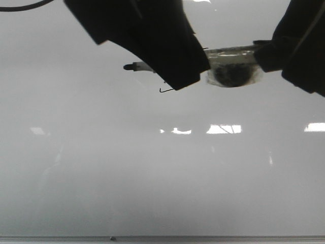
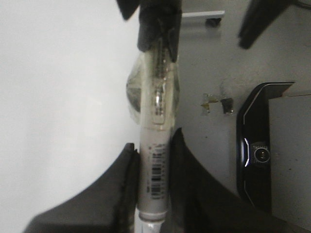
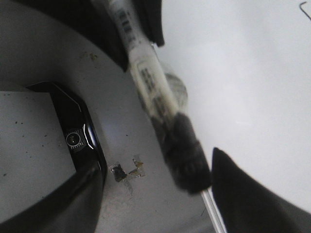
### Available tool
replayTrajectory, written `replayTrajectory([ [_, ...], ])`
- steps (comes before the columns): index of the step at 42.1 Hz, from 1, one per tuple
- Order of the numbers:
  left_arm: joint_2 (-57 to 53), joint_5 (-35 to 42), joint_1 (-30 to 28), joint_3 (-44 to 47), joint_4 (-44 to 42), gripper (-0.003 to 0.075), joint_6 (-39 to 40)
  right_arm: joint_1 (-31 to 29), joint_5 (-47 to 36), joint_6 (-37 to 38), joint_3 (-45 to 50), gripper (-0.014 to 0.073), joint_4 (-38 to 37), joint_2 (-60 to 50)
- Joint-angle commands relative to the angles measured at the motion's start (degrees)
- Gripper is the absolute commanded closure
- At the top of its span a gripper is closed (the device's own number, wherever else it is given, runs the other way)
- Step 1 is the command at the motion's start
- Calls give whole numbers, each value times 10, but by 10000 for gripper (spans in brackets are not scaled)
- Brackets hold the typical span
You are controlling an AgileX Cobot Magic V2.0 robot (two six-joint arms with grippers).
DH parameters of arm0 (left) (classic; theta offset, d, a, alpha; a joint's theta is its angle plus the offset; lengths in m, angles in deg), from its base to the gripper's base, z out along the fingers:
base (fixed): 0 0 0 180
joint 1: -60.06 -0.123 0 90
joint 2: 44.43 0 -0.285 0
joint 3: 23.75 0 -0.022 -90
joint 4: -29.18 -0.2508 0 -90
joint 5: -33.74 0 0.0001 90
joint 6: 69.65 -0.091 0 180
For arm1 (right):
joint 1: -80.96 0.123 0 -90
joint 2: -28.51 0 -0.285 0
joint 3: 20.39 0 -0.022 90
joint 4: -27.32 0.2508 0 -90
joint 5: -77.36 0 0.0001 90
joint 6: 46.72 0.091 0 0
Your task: Write number 5 on whiteboard
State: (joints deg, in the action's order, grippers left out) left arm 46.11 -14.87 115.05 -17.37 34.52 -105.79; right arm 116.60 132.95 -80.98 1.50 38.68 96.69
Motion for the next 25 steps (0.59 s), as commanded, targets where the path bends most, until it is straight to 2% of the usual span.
replayTrajectory([
  [1, -39, 19, 2, -22, -88, 681, 102, -31, -27, 48, -20, 32, -22, -27],
  [3, -51, 4, -5, -22, -163, 681, 172, -61, -27, 80, -20, 37, -35, -38],
  [5, -57, -14, -13, -22, -205, 681, 228, -79, -27, 89, -20, 37, -37, -46],
  [7, -73, -45, -38, -22, -277, 681, 316, -107, -28, 94, -20, 37, -37, -53],
  [10, -92, -80, -89, -18, -332, 681, 420, -124, -27, 95, -20, 37, -37, -57],
  [13, -116, -86, -156, 0, -344, 681, 479, -128, -28, 97, -20, 37, -37, -57],
  [18, -161, -25, -265, 58, -343, 681, 512, -128, -30, 97, -20, 37, -37, -57],
  [22, -179, 66, -353, 111, -343, 681, 574, -128, -32, 97, -20, 37, -37, -57],
  [25, -181, 126, -394, 141, -341, 681, 615, -128, -33, 97, -20, 37, -37, -57],
])
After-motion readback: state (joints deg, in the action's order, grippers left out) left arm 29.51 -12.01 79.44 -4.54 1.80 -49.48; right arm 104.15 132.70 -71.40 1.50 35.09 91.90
